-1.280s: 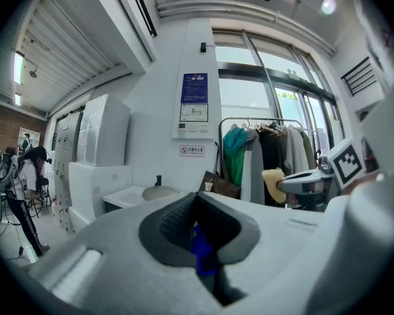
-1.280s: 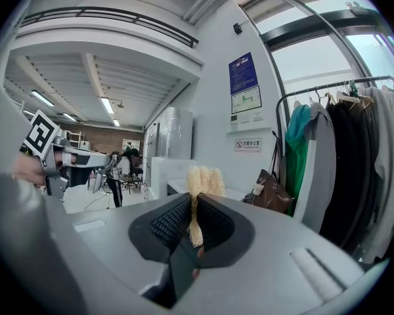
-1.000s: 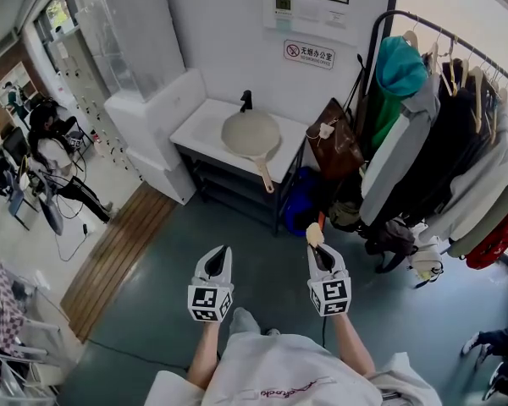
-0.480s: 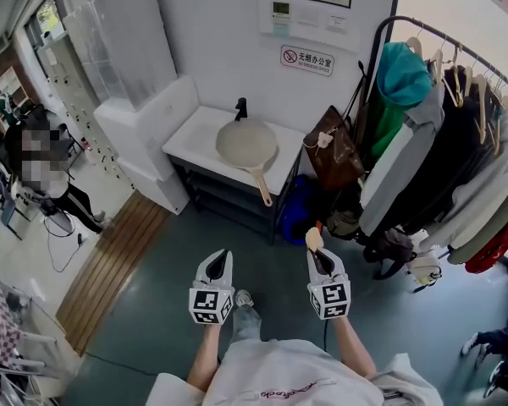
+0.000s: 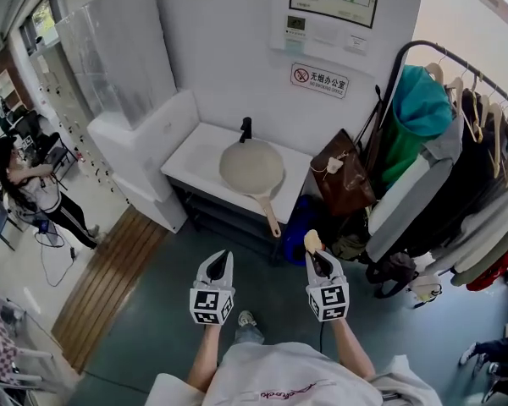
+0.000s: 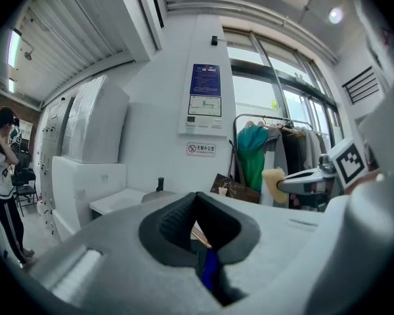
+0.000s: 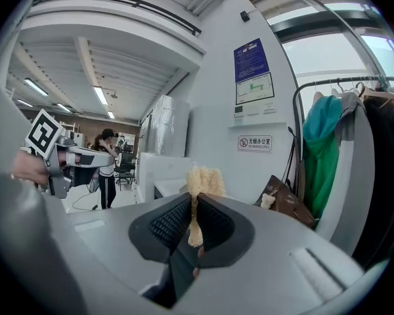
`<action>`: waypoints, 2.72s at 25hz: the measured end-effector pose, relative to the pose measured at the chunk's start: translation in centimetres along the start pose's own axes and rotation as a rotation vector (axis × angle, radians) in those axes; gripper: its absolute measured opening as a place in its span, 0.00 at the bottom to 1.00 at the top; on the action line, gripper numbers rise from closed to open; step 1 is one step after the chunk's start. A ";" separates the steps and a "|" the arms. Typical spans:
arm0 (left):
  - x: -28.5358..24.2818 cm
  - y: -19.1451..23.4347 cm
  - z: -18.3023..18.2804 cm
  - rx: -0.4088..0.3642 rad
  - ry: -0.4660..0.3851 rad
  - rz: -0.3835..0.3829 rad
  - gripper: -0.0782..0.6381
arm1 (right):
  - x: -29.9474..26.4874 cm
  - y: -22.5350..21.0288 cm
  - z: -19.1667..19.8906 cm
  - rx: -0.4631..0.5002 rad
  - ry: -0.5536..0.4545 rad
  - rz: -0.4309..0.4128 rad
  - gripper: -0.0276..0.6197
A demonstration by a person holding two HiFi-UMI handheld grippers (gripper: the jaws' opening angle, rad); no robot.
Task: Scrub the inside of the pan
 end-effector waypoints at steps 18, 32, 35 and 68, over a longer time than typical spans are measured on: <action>-12.2 13.5 -3.6 0.009 -0.004 0.061 0.11 | -16.3 -0.6 -5.7 0.017 0.010 0.086 0.09; -15.9 18.5 -2.8 0.018 0.021 0.091 0.11 | -22.1 0.6 -5.8 0.021 0.034 0.106 0.09; -16.4 18.4 -2.2 0.022 0.030 0.098 0.11 | -22.4 0.5 -5.4 0.022 0.043 0.096 0.09; -31.6 22.6 -4.5 0.005 0.076 0.100 0.11 | -36.3 -7.8 -7.9 0.008 0.037 0.063 0.09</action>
Point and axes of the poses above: the fingertips, and each gripper's own axes: x backward along the fingers, y to its left, z out of its underside, the point moved 6 cm from there along x, backward along the fingers, and after that the axes turned 2 degrees about y, right-handed, at the moved point
